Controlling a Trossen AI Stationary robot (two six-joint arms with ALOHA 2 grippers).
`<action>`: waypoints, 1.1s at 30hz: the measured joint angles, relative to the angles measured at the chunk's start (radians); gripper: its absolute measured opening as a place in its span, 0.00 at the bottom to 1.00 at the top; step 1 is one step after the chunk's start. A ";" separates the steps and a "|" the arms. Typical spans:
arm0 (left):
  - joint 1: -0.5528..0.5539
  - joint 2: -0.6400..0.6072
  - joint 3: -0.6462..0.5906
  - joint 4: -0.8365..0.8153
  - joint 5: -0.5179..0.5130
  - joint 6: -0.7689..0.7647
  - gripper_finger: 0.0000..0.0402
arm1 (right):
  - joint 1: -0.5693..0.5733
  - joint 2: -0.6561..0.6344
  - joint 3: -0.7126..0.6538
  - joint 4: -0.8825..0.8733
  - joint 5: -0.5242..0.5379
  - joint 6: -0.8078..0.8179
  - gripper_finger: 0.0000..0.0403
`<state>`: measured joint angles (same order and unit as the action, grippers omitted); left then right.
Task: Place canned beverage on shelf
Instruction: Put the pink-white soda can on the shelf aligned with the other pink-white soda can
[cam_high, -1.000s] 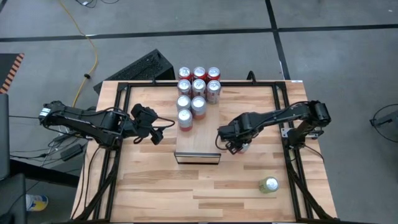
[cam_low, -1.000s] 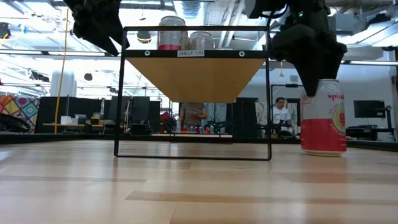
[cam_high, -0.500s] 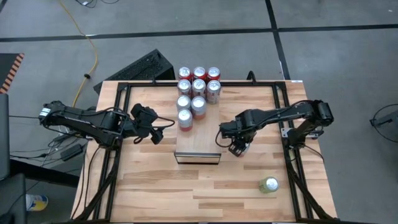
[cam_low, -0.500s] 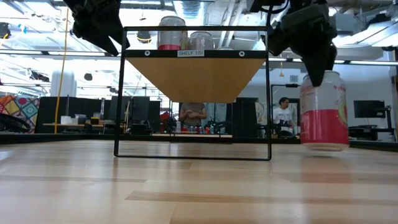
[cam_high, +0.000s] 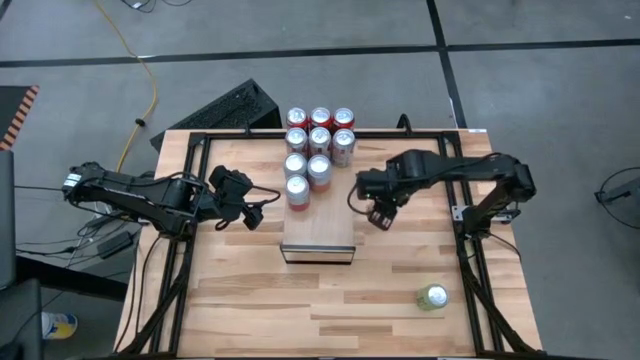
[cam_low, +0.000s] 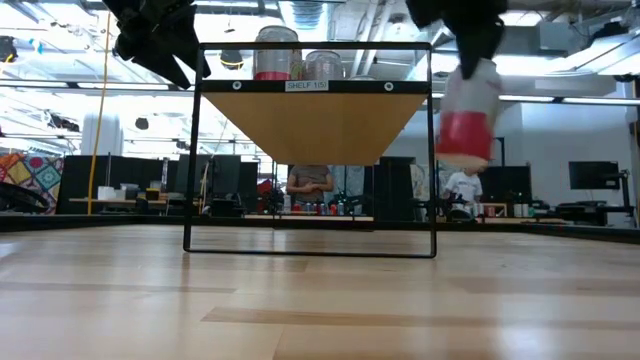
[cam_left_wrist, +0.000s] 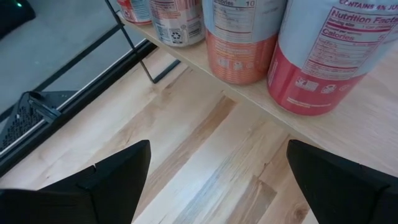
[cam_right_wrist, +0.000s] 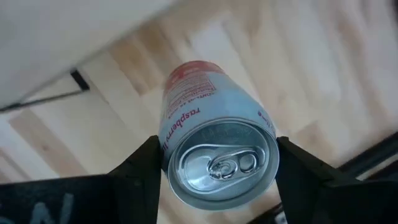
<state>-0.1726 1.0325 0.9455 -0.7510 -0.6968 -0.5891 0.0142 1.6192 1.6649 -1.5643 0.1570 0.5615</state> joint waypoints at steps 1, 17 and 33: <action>0.000 0.000 0.000 0.000 0.000 -0.001 0.90 | -0.004 0.002 0.021 -0.002 0.018 -0.017 0.55; 0.000 0.000 0.000 0.000 0.003 -0.058 0.90 | -0.035 0.006 0.238 -0.006 0.109 -0.265 0.56; 0.000 0.000 0.000 0.001 -0.009 -0.093 0.90 | 0.007 0.006 0.279 0.142 0.114 -0.713 0.56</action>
<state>-0.1728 1.0325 0.9455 -0.7502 -0.7057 -0.6823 0.0211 1.6249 1.9442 -1.4222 0.2706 -0.1514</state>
